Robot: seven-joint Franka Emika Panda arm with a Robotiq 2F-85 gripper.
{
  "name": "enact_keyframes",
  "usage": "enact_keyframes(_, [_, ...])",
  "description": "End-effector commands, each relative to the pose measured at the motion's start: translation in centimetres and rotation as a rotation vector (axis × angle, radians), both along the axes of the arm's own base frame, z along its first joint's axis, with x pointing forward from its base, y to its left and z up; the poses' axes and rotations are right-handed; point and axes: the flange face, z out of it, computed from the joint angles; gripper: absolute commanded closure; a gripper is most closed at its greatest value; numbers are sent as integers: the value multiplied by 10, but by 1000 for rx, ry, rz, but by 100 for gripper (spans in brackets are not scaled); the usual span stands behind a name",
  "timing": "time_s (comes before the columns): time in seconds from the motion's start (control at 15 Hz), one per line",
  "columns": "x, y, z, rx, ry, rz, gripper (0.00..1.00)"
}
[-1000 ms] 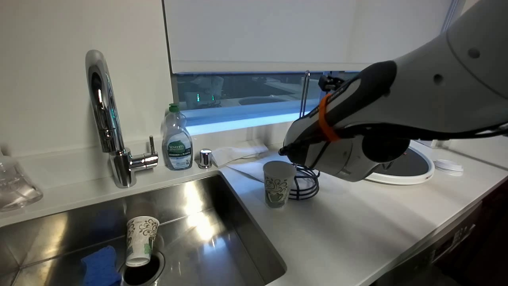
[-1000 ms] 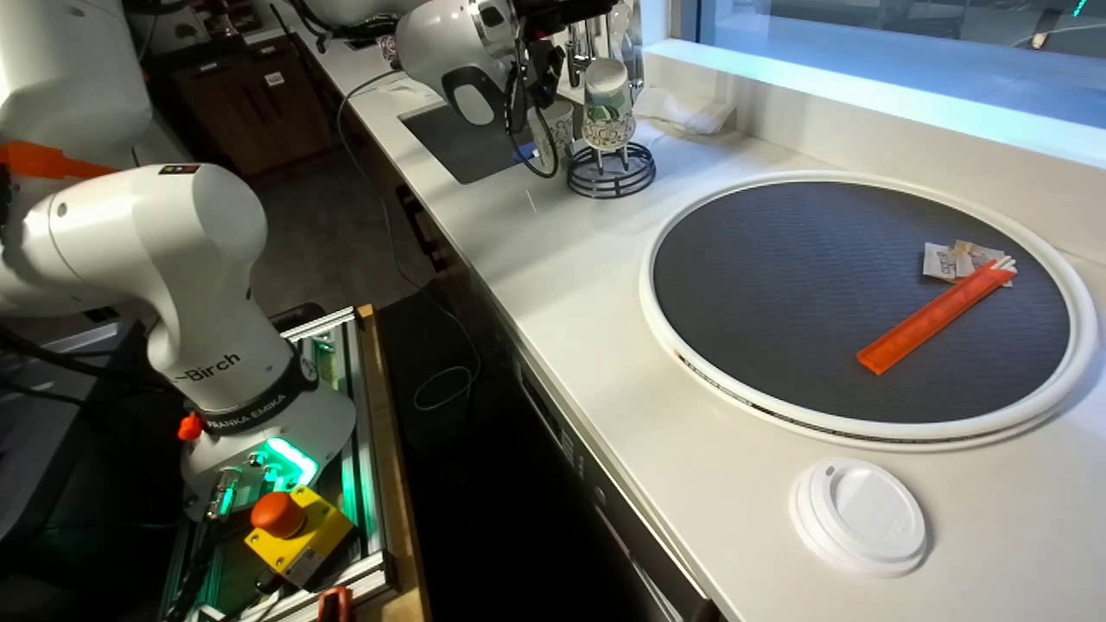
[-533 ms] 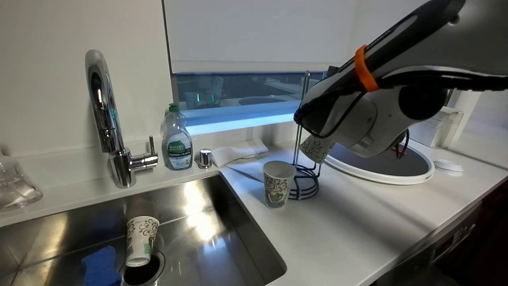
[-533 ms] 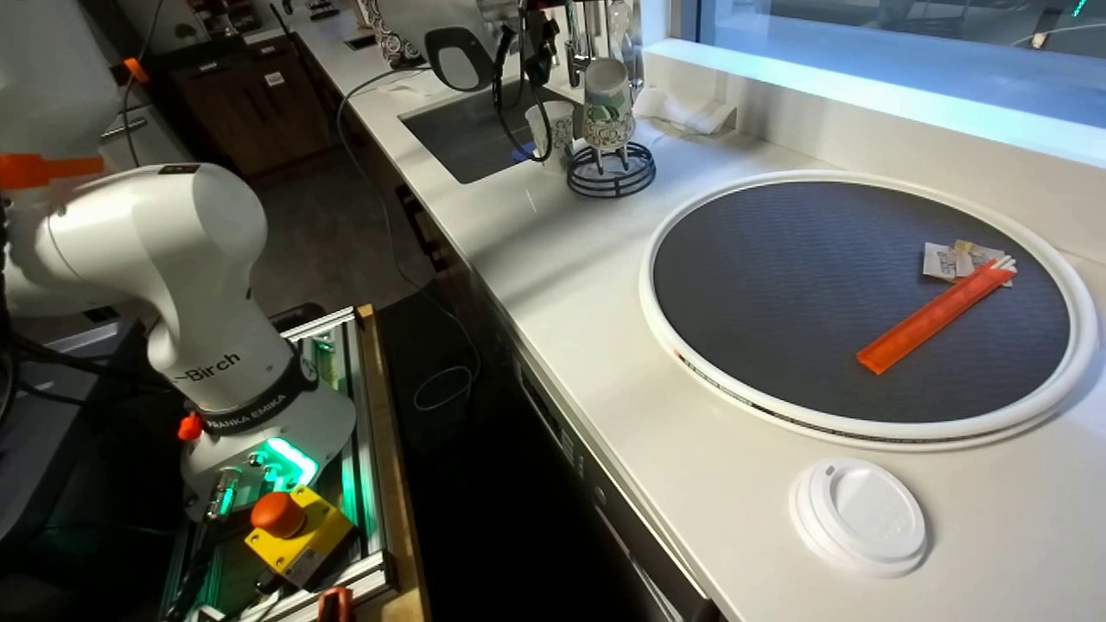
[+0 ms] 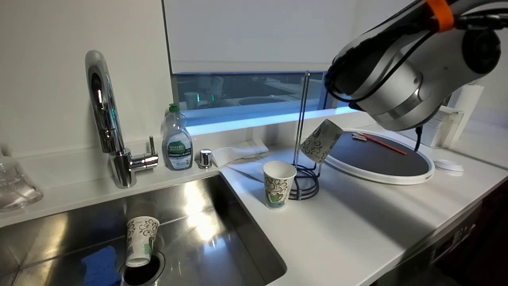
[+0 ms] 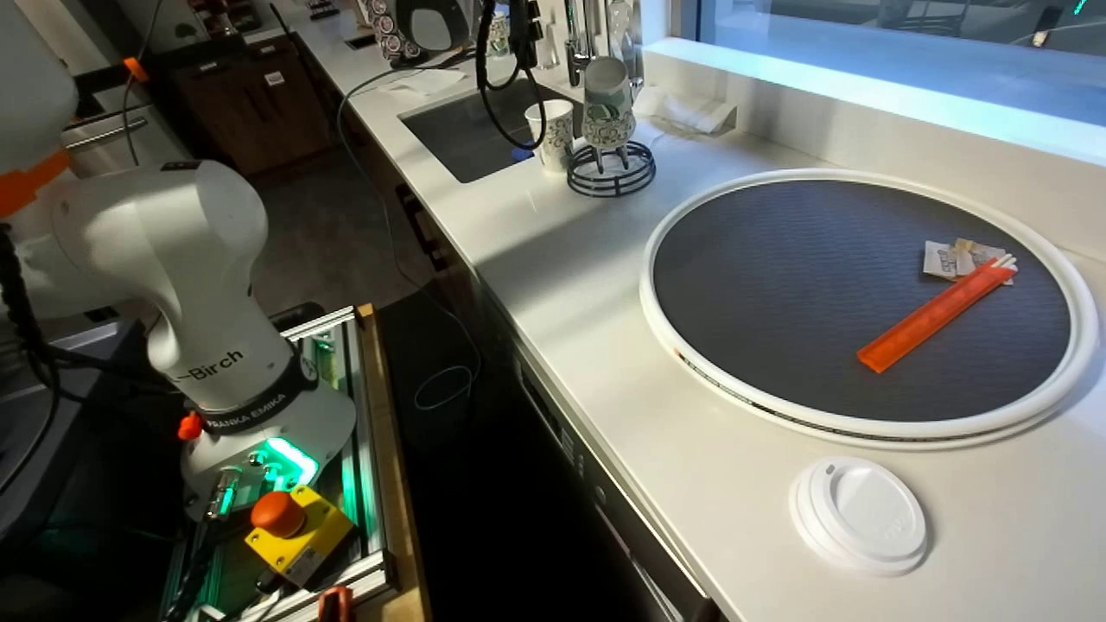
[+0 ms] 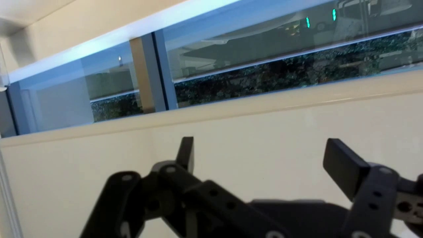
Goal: Put the coffee cup on the stand
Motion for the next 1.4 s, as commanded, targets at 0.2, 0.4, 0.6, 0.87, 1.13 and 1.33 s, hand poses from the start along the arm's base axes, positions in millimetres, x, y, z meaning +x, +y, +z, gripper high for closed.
enact_keyframes(0.2, [-17, -41, 15, 106, 129, 216, 0])
enact_keyframes(0.4, [-27, -59, 18, 157, 164, 281, 0])
enact_keyframes(0.6, [-32, -70, 18, 262, 206, 327, 0])
enact_keyframes(0.87, [-33, -77, 1, 450, 292, 337, 0])
enact_keyframes(1.13, [-43, -76, -24, 412, 369, 354, 0])
enact_keyframes(1.33, [-39, -75, -21, 432, 352, 337, 0])
